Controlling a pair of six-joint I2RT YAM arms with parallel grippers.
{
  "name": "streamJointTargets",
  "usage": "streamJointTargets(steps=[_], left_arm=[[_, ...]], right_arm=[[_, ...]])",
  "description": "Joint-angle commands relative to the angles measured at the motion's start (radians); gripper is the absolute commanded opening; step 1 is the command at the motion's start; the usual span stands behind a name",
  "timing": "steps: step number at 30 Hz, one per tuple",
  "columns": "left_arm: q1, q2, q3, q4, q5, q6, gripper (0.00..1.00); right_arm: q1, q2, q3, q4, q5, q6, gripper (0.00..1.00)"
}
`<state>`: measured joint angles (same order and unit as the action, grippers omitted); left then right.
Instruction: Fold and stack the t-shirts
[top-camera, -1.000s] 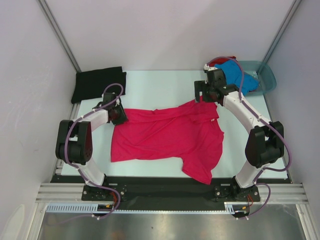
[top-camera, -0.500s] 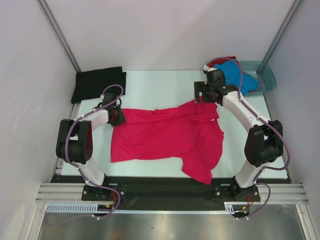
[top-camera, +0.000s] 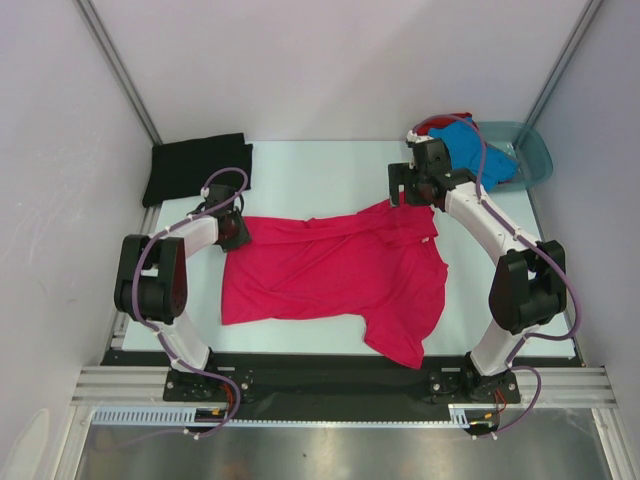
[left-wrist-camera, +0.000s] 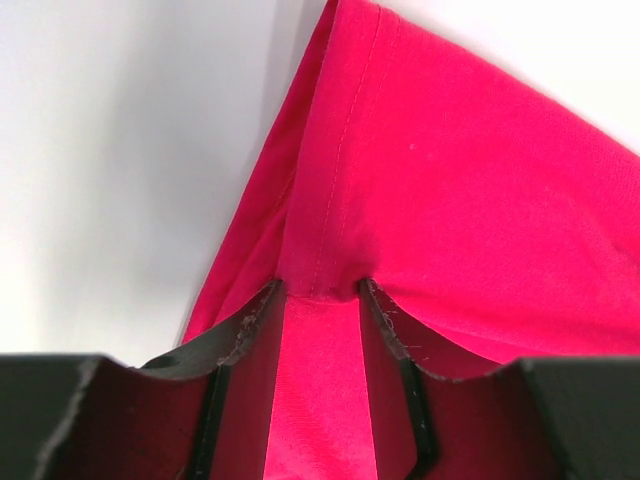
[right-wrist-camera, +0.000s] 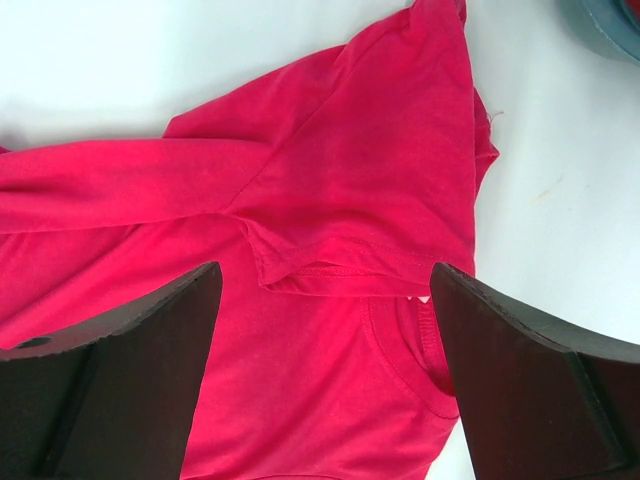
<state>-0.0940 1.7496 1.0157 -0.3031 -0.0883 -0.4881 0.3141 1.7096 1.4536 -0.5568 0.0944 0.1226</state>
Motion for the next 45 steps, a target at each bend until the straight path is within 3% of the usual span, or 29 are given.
streamJointTargets(steps=[1,7,13,18,38,45], left_arm=[[0.004,0.018,0.026,-0.001,-0.048,0.026,0.42],[0.004,0.007,0.024,0.001,-0.044,0.031,0.35],[0.004,-0.001,0.027,-0.002,-0.042,0.04,0.12],[0.004,0.002,0.029,-0.002,-0.045,0.042,0.03],[0.004,-0.193,0.106,-0.14,-0.036,0.077,0.04],[0.004,-0.216,0.028,-0.14,-0.025,0.079,0.05]], right_arm=[[-0.001,0.005,0.025,0.006,0.016,-0.015,0.91],[-0.001,0.008,0.028,0.006,0.014,-0.012,0.91],[-0.001,0.008,0.028,0.003,0.014,-0.014,0.91],[-0.001,0.008,0.028,0.0,0.016,-0.014,0.91],[-0.001,0.013,0.03,-0.008,0.011,-0.012,0.91],[0.002,0.01,0.034,-0.014,0.014,-0.012,0.91]])
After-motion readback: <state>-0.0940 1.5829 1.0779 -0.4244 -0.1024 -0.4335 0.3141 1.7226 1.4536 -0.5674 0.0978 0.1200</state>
